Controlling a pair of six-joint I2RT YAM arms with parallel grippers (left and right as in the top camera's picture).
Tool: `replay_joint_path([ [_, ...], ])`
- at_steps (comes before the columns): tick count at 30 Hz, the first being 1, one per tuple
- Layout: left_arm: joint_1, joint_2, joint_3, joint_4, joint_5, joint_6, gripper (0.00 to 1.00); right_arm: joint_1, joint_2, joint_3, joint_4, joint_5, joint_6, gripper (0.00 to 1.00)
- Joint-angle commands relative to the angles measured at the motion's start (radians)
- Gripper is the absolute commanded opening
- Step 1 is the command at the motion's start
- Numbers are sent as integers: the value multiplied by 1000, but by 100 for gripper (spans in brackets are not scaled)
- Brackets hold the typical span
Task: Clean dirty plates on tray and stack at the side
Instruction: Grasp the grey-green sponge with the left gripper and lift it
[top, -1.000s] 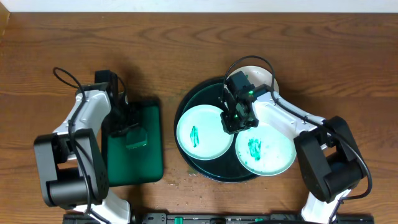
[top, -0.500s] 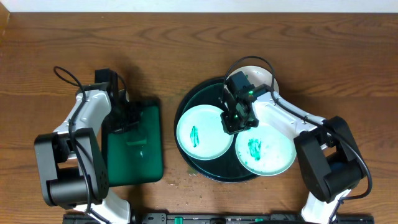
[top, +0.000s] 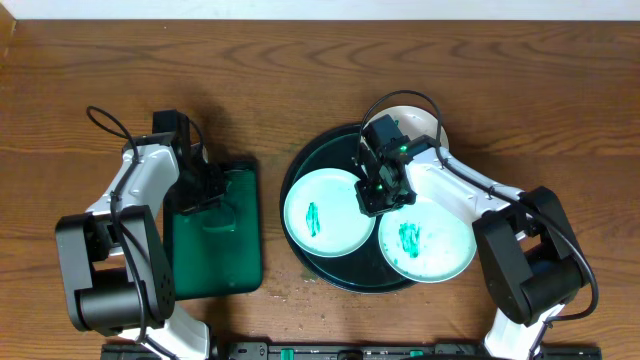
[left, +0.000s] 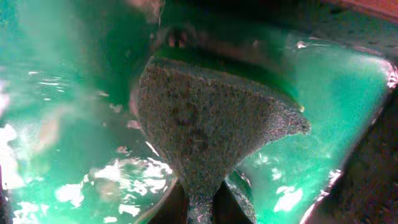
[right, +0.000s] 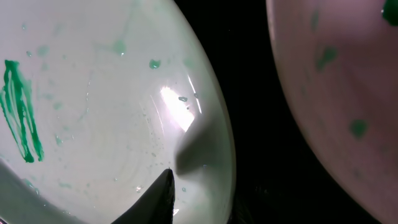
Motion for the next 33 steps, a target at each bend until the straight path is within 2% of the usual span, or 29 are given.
replay_joint_path([
  [1,3,-45,6,-15,-5,2,7,11,23,-7,-16,-21,-7,26],
  [5,-14,-174,6,-13,-41,2,7,11,23,-7,-16,-21,-7,26],
  [14,-162,-449,6,6,-330,-5,7,11,23,-7,-16,-21,-23,26],
  [22,-306,-544,6,-2,-664,-176,7,11,23,-7,-21,-21,-23,26],
  [25,-340,-557,6,-2,-719,-206,7,11,23,-7,-24,-21,-23,26],
  [33,-355,-557,6,2,-725,-206,7,11,23,-7,-23,-21,-22,27],
])
